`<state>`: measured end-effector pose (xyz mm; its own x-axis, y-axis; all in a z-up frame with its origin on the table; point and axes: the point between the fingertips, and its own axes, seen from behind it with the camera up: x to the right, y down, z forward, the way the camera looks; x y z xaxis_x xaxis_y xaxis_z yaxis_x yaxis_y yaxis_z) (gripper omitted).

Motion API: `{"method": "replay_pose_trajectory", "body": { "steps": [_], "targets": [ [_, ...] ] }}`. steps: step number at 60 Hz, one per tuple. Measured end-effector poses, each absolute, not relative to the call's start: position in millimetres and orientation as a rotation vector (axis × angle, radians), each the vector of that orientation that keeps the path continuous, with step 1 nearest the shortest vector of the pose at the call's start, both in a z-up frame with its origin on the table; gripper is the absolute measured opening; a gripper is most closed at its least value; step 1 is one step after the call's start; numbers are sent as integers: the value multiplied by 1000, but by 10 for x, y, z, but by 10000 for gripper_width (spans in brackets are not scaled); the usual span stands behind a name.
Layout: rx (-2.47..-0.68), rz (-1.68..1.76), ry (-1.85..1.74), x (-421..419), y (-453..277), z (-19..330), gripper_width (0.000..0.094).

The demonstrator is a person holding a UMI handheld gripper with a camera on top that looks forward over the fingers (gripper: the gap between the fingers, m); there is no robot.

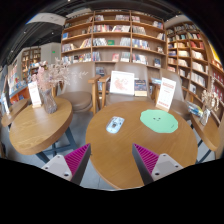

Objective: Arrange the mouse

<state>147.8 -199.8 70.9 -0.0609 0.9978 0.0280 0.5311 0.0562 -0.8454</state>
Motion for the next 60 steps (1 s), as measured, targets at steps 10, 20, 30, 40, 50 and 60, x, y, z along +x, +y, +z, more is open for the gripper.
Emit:
{"method": "replay_pose_trajectory", "body": {
  "steps": [10,20,30,40,50,60],
  "targets": [
    [-1579,880,-1699,1080,-2001,456,854],
    [-1627,841,-1724,652,-2033,154,855],
    [-1676,829,-1734,267,-2111,-15,853],
    [-1721,809,-1739,-108,-2134,-118,860],
    [-1704,792,-1737,-445,-2126,-136,848],
    [-1688,798,-1752,-633,-2154,-129,837]
  ]
}}
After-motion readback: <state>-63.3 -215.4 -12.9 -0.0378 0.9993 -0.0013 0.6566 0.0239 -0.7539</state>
